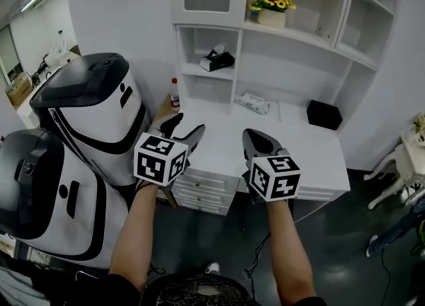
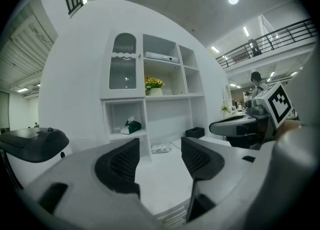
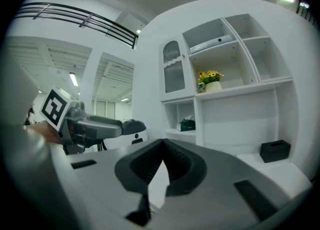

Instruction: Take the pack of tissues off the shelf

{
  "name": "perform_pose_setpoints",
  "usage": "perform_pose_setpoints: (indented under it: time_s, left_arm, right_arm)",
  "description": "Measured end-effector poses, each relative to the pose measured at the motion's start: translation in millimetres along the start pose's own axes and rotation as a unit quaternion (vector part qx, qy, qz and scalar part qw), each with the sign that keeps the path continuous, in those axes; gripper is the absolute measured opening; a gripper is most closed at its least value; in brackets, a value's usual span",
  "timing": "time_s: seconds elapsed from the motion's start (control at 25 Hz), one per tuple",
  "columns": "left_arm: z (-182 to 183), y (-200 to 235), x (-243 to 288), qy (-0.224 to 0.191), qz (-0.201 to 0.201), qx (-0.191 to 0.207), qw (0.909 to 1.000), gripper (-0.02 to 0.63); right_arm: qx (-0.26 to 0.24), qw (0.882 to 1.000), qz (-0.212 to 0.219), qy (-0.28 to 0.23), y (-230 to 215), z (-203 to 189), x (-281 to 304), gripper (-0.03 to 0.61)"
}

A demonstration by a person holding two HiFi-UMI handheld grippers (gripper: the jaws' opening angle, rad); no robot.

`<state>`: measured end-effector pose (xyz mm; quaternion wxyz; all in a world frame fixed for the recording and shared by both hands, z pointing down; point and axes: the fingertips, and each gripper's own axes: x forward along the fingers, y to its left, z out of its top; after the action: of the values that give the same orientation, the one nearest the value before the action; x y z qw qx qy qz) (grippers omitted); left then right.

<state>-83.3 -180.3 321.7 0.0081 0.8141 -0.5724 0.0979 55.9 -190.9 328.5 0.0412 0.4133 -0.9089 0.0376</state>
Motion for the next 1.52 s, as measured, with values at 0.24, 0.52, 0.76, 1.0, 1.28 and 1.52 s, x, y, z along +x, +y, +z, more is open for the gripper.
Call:
perform_pose_setpoints:
  time_s: [0.24, 0.52, 0.76, 1.0, 1.28, 1.52]
  left_arm:
    - [0, 2, 17, 0.004, 0.01, 0.01, 0.9999, 0.27]
    - [1, 8, 48, -0.001, 0.009, 0.021, 0.9997, 0.27]
    - [5, 21, 87, -0.007, 0.005, 0.025, 0.9997, 0.27]
    - [9, 47, 134, -0.007, -0.004, 0.024, 0.9997, 0.27]
    - [20, 93, 197, -0.001, -0.022, 0.034, 0.9992, 0.27]
    - [35, 133, 253, 0.007, -0.048, 0.077, 0.9959, 0.278]
  right_arm:
    - [0.001, 1.0, 0.012, 0.002, -12, -3, 14, 0.005]
    - [-0.01, 1.0, 0.017, 0.005, -29, -5, 37, 0.005]
    - [-0.011, 1.0, 0.015, 0.005, -52, -6, 68, 0.005]
    - [-0.009, 1.0, 0.008, 0.008, -78, -3, 112, 0.005]
    - [-0.006, 1.0, -0.008, 0.01, -104, 11, 176, 0.005]
    - [-0.009, 1.0, -0.027, 0.013, -127, 25, 231, 0.005]
